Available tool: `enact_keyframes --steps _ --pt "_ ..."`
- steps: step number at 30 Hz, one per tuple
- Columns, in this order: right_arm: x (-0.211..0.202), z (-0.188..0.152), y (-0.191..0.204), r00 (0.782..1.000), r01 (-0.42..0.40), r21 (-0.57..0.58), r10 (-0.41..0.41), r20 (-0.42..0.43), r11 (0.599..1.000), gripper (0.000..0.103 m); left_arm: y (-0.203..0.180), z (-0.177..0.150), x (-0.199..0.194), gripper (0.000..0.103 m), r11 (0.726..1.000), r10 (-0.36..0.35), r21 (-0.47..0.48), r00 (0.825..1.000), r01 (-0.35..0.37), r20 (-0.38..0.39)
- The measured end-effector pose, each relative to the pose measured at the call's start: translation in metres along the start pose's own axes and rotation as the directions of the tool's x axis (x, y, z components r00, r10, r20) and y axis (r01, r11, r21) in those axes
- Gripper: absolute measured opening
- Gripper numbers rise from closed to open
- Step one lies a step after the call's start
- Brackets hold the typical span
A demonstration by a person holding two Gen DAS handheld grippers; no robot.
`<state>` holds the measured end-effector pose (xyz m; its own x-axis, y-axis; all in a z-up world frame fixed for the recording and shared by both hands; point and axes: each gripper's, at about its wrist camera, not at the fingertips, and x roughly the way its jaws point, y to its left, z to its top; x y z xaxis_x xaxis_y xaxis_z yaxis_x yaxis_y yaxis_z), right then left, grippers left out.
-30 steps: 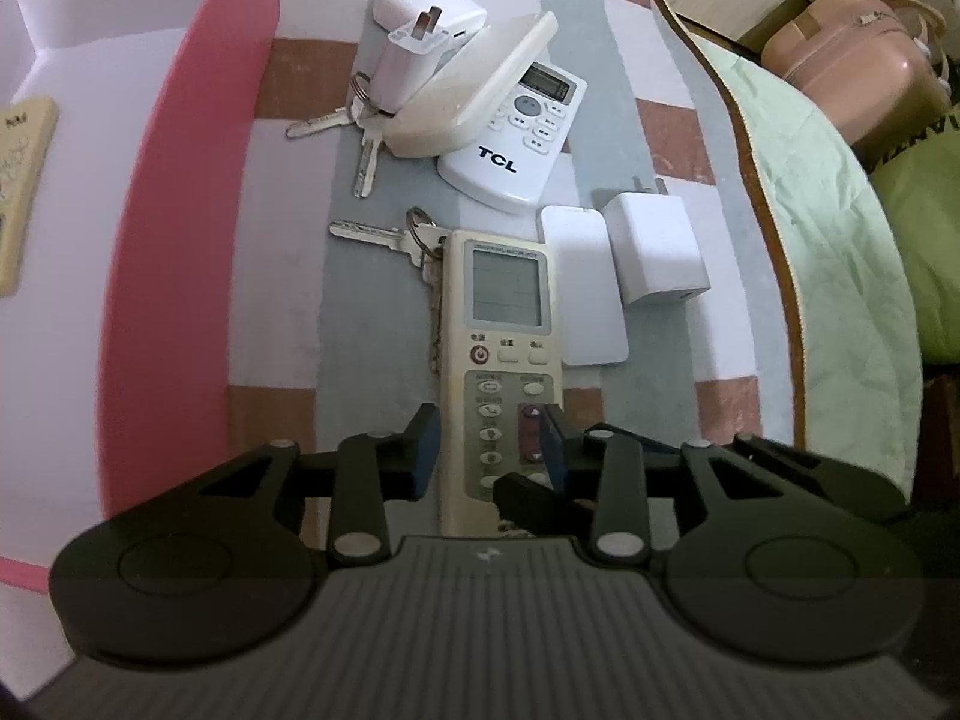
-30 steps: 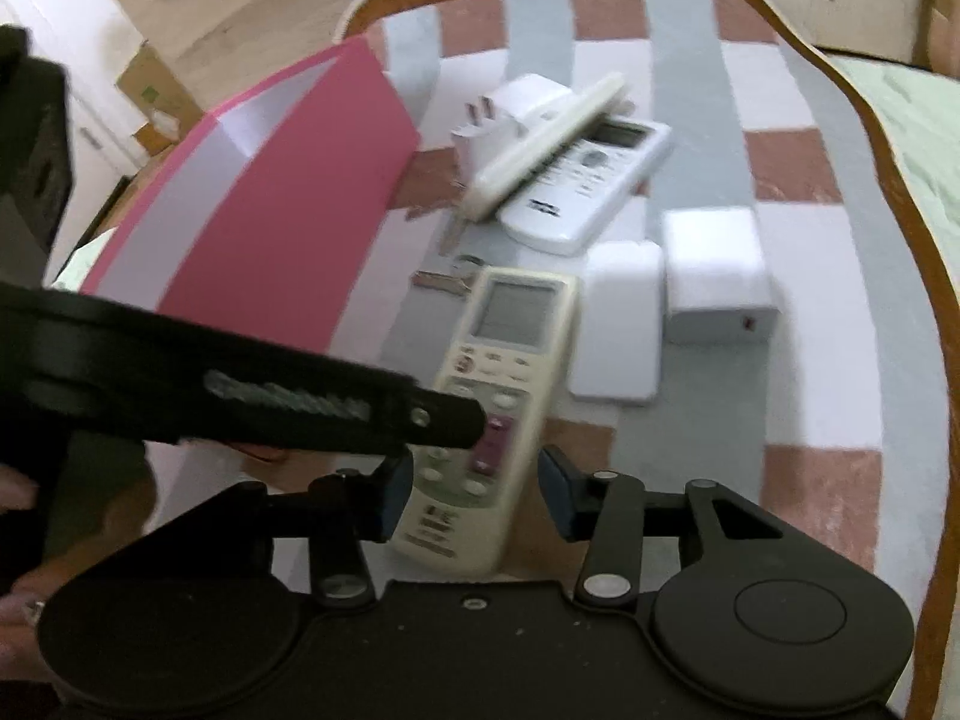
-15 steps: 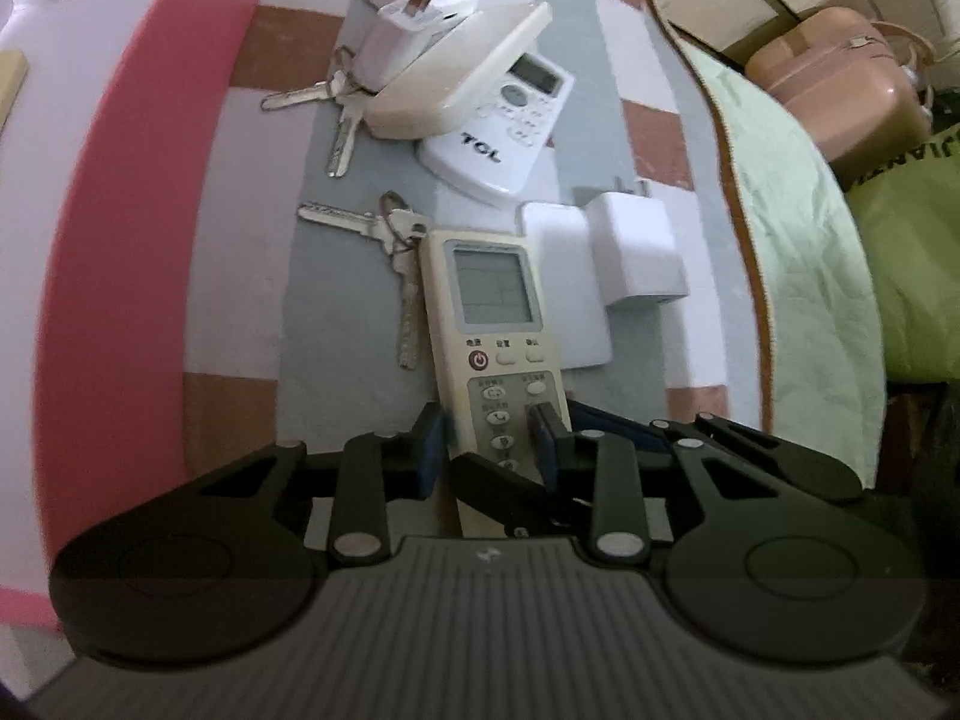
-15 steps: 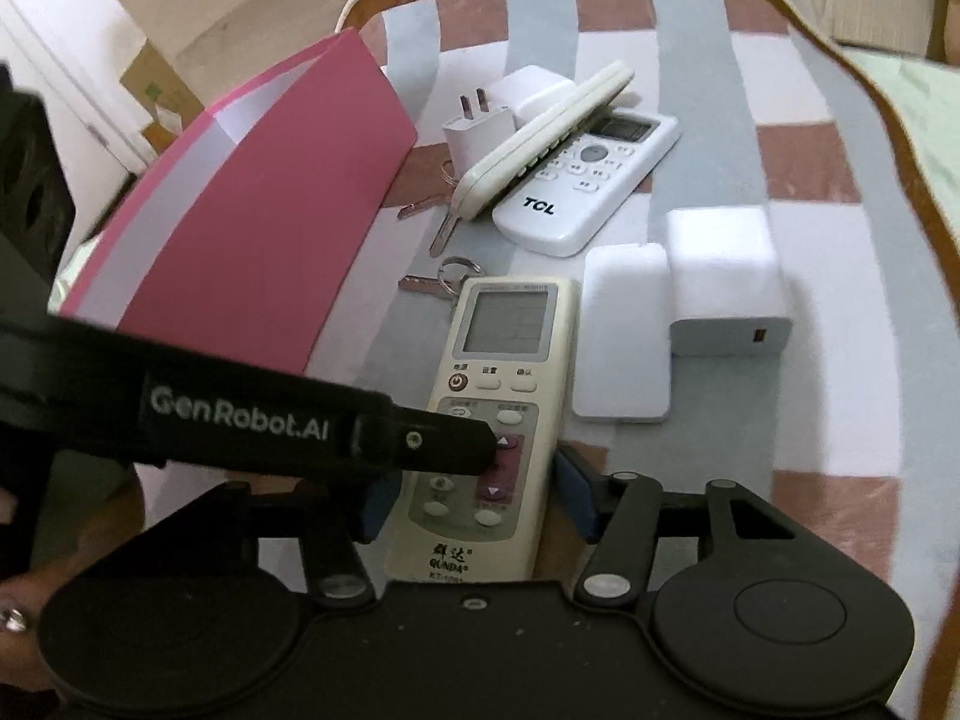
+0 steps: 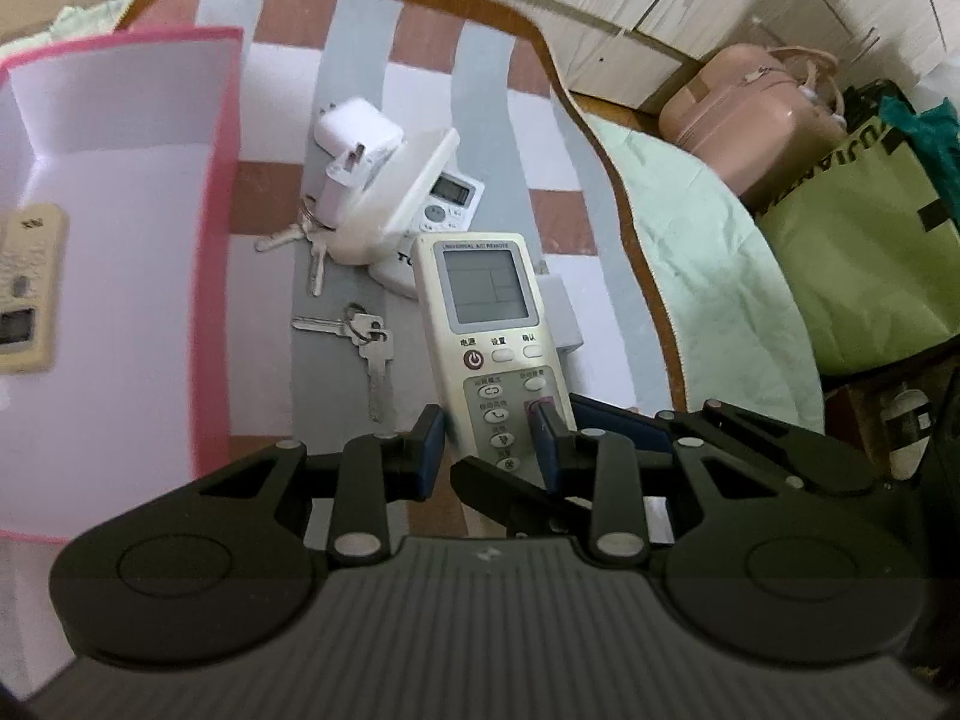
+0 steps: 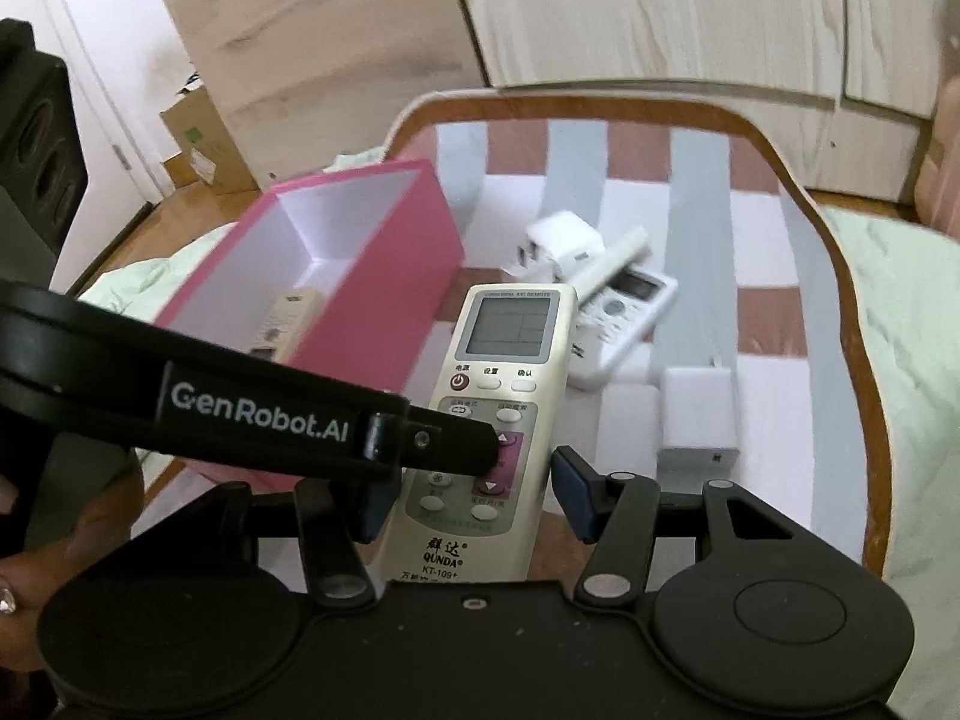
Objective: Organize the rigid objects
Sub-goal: 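Carry the white remote into the pink box beside the TCL remote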
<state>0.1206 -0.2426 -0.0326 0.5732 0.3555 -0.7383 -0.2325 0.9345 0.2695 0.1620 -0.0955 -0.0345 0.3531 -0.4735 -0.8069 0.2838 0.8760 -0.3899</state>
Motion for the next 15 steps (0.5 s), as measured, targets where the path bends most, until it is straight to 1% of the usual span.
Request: enact_keyframes --steps 3,7,10,15 --pt "-0.008 0.007 0.014 1.0 -0.017 -0.006 0.017 -0.008 1.0 0.061 0.005 -0.004 -0.021 0.03 1.0 0.007 -0.006 1.0 -0.007 0.017" --pt "-0.011 0.012 0.038 0.999 -0.045 -0.052 0.045 -0.003 0.998 0.061 0.017 -0.009 -0.047 0.03 0.999 0.025 -0.022 0.999 -0.024 0.04" --pt "-0.014 0.016 0.056 0.998 -0.057 -0.095 0.059 0.014 0.994 0.061 0.024 -0.012 -0.065 0.03 0.999 0.049 -0.025 0.997 -0.047 0.067" --pt "-0.011 0.023 0.084 0.995 -0.079 -0.156 0.088 0.051 0.985 0.061 0.042 -0.014 -0.09 0.03 0.995 0.092 -0.06 0.988 -0.085 0.122"
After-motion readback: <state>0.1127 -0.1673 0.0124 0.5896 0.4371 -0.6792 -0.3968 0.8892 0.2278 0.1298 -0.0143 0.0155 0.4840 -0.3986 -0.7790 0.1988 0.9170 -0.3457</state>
